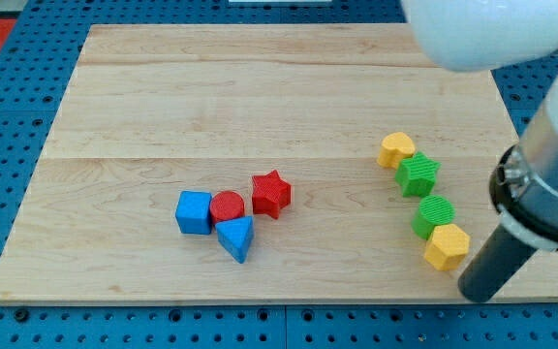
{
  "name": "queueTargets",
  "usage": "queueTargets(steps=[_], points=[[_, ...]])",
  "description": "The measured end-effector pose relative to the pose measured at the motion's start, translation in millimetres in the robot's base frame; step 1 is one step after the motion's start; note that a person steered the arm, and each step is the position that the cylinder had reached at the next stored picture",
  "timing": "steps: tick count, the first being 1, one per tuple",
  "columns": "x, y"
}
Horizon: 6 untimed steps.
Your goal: Push green circle to the left of green star
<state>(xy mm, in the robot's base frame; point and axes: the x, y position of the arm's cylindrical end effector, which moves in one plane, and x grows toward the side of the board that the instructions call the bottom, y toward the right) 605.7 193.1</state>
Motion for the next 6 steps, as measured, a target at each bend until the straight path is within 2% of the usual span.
queueTargets(steps=[2, 4, 5, 6], points=[[-65.1, -10.8], [-69.2, -42.3], [-90.5, -54.1], [-97.9, -17.5]])
